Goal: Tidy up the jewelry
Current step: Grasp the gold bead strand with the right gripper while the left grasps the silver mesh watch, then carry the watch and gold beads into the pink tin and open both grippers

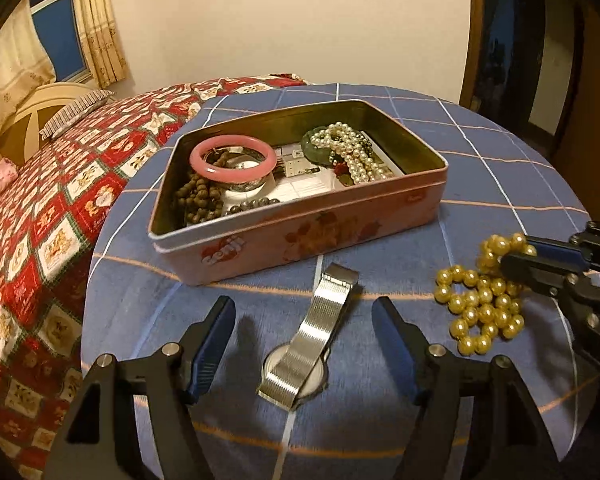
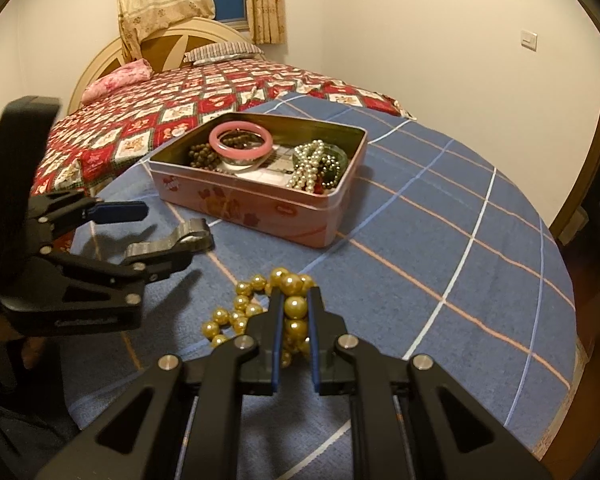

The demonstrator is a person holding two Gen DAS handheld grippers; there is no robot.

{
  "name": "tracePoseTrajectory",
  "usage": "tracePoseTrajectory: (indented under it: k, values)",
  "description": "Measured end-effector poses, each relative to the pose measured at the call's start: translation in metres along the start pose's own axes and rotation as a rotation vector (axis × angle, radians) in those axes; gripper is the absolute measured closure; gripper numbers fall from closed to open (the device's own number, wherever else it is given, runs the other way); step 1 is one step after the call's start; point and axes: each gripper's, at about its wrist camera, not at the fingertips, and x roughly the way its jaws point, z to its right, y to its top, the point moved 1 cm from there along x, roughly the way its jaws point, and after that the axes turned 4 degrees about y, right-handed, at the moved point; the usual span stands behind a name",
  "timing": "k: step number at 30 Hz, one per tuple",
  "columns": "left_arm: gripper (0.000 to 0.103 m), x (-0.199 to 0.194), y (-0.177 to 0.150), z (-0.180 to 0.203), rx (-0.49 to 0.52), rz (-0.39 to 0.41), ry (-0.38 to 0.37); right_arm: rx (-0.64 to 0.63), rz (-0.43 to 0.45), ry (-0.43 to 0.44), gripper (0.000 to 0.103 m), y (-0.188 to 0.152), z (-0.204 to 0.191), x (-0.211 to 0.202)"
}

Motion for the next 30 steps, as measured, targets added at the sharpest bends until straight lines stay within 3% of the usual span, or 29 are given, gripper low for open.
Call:
tracePoseTrajectory:
  k: [5,7,22,30]
  values:
    - [0.081,0.008,0.002,0.002,-0.001,-0.038,-0.042,0.003,0.003,0.006,0.090,0.001,0.001,0.000]
    - [0.088,0.004,0.002,0.005,0.018,-0.031,-0.020,-0.004,0.010,0.007,0.090,0.001,-0.001,-0.002]
    - [0.088,-0.065,0.032,-0.009,0.003,0.135,0.000,-0.066,0.098,-0.043,0.090,0.030,-0.006,-0.032]
    - [0.088,-0.074,0.055,-0.017,0.005,0.176,0.022,-0.111,0.150,-0.074,0.090,0.054,-0.008,-0.048]
